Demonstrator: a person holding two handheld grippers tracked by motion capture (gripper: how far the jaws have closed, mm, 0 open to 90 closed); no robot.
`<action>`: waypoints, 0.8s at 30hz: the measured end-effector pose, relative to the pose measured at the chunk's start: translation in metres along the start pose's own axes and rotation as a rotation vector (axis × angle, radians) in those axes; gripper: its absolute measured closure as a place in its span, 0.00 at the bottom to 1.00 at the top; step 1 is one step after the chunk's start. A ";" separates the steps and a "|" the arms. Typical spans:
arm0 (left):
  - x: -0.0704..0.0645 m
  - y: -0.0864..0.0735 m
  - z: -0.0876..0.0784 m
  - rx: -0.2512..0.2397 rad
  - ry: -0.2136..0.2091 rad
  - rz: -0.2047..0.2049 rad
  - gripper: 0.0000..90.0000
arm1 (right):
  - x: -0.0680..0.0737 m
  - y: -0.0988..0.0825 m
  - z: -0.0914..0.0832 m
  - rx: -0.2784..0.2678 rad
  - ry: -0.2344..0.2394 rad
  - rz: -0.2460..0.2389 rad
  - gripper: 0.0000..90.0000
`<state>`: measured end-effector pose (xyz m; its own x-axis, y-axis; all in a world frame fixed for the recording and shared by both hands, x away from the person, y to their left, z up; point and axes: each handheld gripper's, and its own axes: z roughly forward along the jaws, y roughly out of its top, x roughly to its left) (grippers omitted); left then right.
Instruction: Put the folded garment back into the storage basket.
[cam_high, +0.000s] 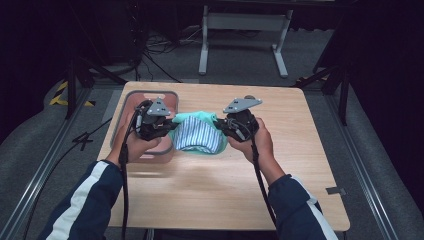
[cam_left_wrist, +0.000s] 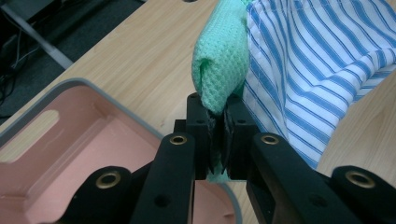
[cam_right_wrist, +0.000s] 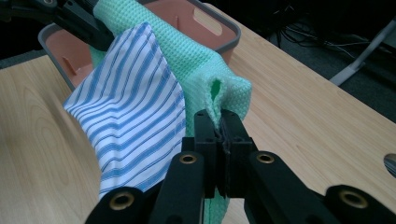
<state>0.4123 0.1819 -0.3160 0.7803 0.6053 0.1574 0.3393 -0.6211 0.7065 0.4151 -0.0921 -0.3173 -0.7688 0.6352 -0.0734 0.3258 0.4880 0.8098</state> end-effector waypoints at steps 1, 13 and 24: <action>0.002 -0.001 -0.002 -0.001 0.005 -0.003 0.92 | 0.001 0.002 0.002 0.000 0.002 -0.005 0.97; 0.023 -0.013 -0.033 -0.002 0.070 -0.032 0.92 | 0.018 0.036 0.021 -0.024 0.037 -0.029 0.97; 0.041 -0.032 -0.048 -0.006 0.104 -0.084 0.92 | 0.031 0.056 0.042 -0.030 0.069 -0.044 0.97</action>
<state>0.4086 0.2505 -0.2985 0.6904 0.7037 0.1676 0.3977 -0.5628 0.7246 0.4322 -0.0200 -0.2983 -0.8183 0.5705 -0.0697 0.2754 0.4957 0.8237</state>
